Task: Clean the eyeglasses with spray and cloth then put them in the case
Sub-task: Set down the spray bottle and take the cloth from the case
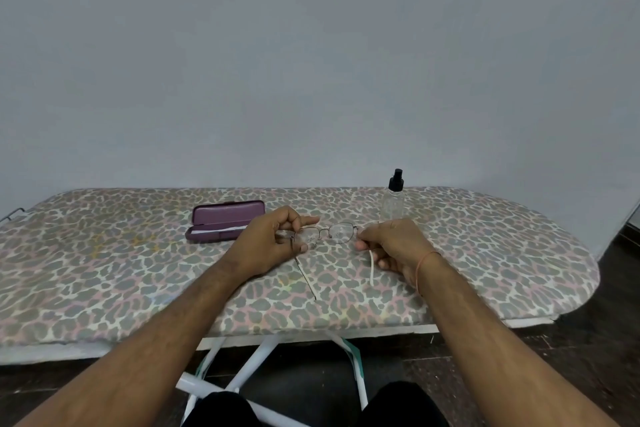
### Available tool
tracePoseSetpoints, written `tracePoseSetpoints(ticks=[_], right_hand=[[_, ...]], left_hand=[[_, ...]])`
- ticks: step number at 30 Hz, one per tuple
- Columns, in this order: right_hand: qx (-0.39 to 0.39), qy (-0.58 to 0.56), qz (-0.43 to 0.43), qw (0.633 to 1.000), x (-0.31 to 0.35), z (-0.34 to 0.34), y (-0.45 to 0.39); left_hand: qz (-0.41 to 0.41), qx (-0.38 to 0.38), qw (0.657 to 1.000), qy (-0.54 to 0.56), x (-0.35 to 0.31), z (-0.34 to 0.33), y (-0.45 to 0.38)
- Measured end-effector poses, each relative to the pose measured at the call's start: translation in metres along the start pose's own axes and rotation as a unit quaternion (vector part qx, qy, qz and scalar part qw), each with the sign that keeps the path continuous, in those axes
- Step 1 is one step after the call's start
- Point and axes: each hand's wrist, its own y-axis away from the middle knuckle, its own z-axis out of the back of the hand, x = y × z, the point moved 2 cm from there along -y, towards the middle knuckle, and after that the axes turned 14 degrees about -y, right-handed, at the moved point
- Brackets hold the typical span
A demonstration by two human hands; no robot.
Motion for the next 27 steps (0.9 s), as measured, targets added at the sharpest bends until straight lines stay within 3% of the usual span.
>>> tracePoseSetpoints(ticks=[10, 15, 17, 20, 23, 27], right_hand=[[-0.02, 0.092, 0.038, 0.995, -0.002, 0.005, 0.0], [-0.044, 0.156, 0.086, 0.983, 0.003, 0.004, 0.003], [-0.06, 0.262, 0.143, 0.953, 0.01, -0.003, 0.007], [-0.079, 0.426, 0.242, 0.868, 0.02, -0.022, 0.015], [-0.042, 0.461, 0.326, 0.825, 0.023, -0.047, 0.016], [0.025, 0.466, 0.374, 0.802, 0.026, -0.09, 0.014]], left_hand=[[0.035, 0.025, 0.998, -0.038, 0.011, 0.017, 0.008], [0.046, -0.006, 0.998, -0.047, 0.004, 0.041, 0.028], [0.047, -0.052, 0.996, -0.048, 0.005, 0.056, 0.037], [0.068, -0.159, 0.979, -0.109, 0.019, 0.08, 0.05], [0.146, -0.227, 0.951, -0.151, 0.048, 0.092, 0.063], [0.267, -0.212, 0.929, -0.141, 0.075, 0.098, 0.074]])
